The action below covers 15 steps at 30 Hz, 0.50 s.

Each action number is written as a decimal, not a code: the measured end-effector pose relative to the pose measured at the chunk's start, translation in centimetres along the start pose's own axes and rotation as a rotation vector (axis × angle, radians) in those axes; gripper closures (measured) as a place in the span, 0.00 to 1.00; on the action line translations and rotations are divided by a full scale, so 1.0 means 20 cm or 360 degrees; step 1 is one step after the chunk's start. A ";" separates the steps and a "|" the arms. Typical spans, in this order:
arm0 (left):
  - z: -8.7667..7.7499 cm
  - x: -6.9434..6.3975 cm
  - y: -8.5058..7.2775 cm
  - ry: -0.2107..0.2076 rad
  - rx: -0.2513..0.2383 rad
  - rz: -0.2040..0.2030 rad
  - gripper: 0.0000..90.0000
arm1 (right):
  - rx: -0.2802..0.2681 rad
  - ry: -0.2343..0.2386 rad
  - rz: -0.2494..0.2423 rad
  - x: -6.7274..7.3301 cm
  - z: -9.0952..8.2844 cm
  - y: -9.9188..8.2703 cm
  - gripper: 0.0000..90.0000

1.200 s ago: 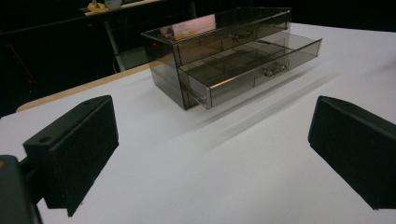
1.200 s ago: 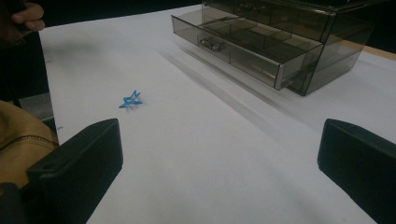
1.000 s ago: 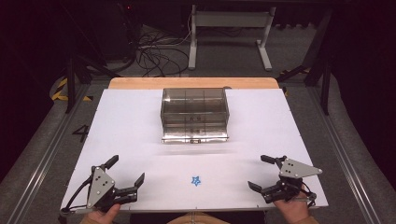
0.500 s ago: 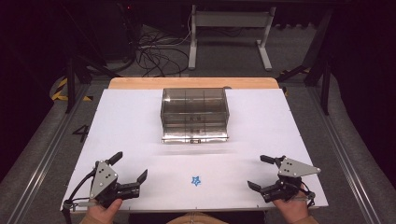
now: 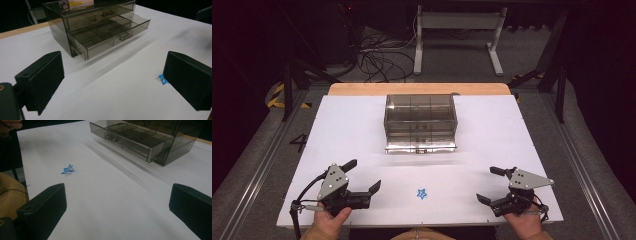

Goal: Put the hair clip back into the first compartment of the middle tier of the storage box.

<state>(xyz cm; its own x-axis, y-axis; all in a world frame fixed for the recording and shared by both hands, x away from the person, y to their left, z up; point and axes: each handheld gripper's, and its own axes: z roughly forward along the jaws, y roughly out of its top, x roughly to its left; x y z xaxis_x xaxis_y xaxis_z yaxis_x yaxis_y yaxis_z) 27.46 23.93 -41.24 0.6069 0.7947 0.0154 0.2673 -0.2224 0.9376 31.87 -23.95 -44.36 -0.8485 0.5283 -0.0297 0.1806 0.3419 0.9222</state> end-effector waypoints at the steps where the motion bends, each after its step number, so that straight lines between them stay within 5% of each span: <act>1: 0.00 0.00 0.01 -0.0007 -0.0002 -0.0007 0.04 | 0.0000 0.0001 0.0001 0.00 0.00 0.00 0.02; 15: 0.10 -0.09 0.10 -0.0088 -0.0001 0.0064 0.05 | 0.0005 0.0012 0.0002 0.00 0.00 0.00 0.02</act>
<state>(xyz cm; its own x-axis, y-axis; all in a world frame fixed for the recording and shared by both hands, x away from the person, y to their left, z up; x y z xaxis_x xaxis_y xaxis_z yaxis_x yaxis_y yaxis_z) 28.33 20.93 -40.07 0.6576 0.7526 0.0339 0.2414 -0.2531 0.9368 31.93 -23.89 -44.41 -0.8521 0.5227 -0.0258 0.1831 0.3440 0.9209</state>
